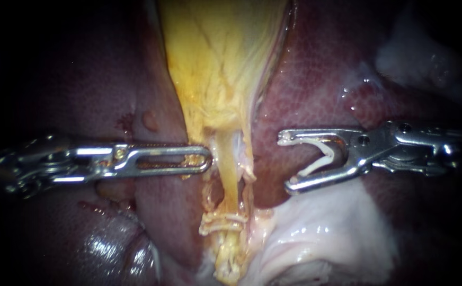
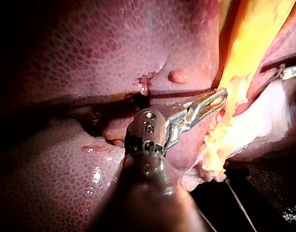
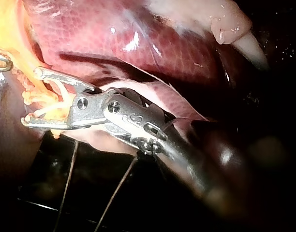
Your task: Clipping third clip left tube
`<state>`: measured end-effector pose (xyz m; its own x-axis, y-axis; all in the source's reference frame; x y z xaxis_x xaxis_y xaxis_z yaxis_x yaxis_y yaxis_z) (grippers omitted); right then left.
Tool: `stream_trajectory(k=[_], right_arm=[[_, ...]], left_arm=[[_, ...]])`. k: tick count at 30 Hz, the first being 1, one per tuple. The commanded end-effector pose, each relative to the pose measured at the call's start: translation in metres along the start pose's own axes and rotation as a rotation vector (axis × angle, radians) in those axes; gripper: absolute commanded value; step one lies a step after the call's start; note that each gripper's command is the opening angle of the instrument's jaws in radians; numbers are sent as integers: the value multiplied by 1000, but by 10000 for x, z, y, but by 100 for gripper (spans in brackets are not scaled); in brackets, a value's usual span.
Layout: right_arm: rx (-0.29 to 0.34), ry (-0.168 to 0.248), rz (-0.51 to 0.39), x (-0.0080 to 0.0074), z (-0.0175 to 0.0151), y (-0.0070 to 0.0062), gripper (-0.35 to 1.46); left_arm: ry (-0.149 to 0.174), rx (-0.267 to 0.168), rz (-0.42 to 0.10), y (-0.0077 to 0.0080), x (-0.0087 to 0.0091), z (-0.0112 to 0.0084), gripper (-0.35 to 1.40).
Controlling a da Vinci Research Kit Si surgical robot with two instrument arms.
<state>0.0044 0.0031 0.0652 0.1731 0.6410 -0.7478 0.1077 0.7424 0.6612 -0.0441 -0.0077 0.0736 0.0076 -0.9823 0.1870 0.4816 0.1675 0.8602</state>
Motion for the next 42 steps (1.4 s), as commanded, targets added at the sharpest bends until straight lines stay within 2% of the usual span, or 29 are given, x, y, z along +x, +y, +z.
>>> stream_trajectory(k=[1,7,13,17,23,28,35,38,42], right_arm=[[0,0,1,0,0,0,60],[0,0,1,0,0,0,60],[-1,0,-1,-2,2,-1,60],[-6,1,-9,-12,12,-1,60],[17,7,-23,-53,50,6,60],[30,-15,4,-95,74,18,60],[32,-41,41,-145,101,35,60],[30,-51,56,-161,113,43,60],[36,-55,82,-167,126,49,60]], left_arm=[[0,0,0,0,0,0,-35],[9,10,-3,-3,-6,-15,-35],[-2,-9,-13,-8,-23,-50,-35],[-22,-7,-19,-9,-33,-70,-35],[-29,-12,-22,-7,-36,-80,-35],[-32,-11,-22,-9,-35,-81,-35],[-32,-12,-22,-11,-34,-82,-35],[-32,-12,-23,-12,-34,-82,-35],[-33,-13,-23,-13,-33,-83,-35]])
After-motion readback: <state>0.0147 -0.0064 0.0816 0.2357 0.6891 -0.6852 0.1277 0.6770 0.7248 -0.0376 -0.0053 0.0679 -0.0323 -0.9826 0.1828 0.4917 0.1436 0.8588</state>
